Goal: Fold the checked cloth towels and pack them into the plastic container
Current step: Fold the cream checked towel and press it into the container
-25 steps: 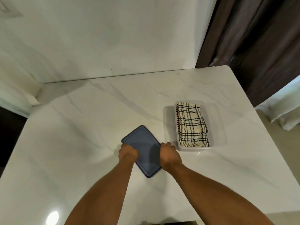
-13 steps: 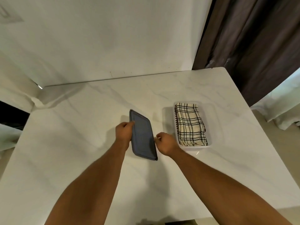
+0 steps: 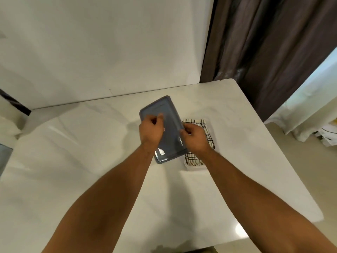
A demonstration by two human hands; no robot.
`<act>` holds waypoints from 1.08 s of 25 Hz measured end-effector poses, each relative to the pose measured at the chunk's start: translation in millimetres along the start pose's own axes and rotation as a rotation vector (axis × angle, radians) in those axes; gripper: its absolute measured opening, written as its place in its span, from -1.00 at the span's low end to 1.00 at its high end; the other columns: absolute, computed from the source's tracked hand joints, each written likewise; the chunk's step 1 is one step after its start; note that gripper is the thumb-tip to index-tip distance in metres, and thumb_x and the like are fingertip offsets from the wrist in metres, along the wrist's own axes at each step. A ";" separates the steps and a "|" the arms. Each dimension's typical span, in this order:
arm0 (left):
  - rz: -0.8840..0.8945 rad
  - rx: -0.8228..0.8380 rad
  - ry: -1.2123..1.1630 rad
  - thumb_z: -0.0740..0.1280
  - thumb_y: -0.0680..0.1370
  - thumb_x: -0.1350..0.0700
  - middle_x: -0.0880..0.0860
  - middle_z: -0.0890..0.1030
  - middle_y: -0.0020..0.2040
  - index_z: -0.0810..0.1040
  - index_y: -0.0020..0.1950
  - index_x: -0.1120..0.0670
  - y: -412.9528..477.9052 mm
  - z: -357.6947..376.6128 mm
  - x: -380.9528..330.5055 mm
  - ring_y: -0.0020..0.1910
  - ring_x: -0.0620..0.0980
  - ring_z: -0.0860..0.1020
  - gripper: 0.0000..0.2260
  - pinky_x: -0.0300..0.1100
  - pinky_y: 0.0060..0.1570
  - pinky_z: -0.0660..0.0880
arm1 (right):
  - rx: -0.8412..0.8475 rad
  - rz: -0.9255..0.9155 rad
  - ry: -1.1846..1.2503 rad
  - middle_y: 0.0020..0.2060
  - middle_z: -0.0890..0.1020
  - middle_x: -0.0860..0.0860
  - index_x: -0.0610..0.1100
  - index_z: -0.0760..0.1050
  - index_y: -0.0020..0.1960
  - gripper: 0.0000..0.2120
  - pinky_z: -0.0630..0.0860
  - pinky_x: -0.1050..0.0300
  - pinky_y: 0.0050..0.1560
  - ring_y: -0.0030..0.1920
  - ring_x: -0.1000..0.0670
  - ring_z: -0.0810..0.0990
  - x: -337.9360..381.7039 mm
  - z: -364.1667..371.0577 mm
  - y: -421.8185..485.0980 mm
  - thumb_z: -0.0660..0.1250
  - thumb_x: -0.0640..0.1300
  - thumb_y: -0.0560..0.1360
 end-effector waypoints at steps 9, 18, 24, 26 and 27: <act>-0.204 0.230 -0.040 0.43 0.52 0.11 0.11 0.69 -0.17 0.61 -0.29 -0.03 -10.7 58.1 26.0 -0.16 0.17 0.67 -0.82 0.13 -0.11 0.65 | -0.254 0.383 0.127 -0.03 0.66 -0.06 -0.16 0.63 0.04 -0.82 0.60 -0.01 0.04 0.02 -0.14 0.61 -74.2 -64.6 -13.9 0.24 -0.20 0.61; -0.230 0.286 0.358 0.33 0.48 0.17 0.14 0.68 -0.24 0.66 -0.19 0.23 -17.3 88.5 22.4 -0.28 0.14 0.66 -0.83 -0.06 -0.17 0.64 | -0.264 0.337 -0.406 -0.03 0.70 -0.08 -0.14 0.65 0.10 -0.78 0.56 0.08 0.00 -0.02 -0.15 0.66 -91.0 -85.2 -24.1 0.26 -0.09 0.62; -0.183 0.268 0.482 0.34 0.54 0.10 0.13 0.69 -0.17 0.67 -0.13 0.18 -15.5 95.5 20.1 -0.21 0.12 0.67 -0.82 -0.06 -0.12 0.64 | -0.303 0.287 -0.478 0.01 0.67 -0.10 -0.12 0.61 0.18 -0.77 0.50 0.14 -0.09 -0.05 -0.14 0.64 -91.9 -88.9 -14.8 0.24 -0.10 0.62; -0.192 0.251 0.500 0.35 0.55 0.10 0.13 0.70 -0.13 0.67 -0.10 0.16 -13.2 95.8 22.7 -0.20 0.13 0.68 -0.84 -0.04 -0.09 0.65 | -0.285 0.317 -0.481 0.04 0.66 -0.11 -0.10 0.59 0.21 -0.77 0.49 0.14 -0.09 -0.02 -0.15 0.64 -96.7 -89.7 -11.7 0.24 -0.10 0.62; -0.192 0.241 0.502 0.35 0.55 0.11 0.13 0.70 -0.13 0.67 -0.10 0.16 -11.7 95.7 23.7 -0.19 0.12 0.68 -0.85 -0.05 -0.09 0.64 | -0.273 0.329 -0.466 0.06 0.66 -0.11 -0.09 0.59 0.23 -0.76 0.50 0.13 -0.07 0.00 -0.15 0.64 -98.8 -89.7 -10.5 0.25 -0.10 0.62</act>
Point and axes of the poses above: each hand's wrist, its own y-axis towards the middle knuckle, its own z-axis out of the palm, x = y × z, the point moved 2 cm from there along y, towards the middle knuckle
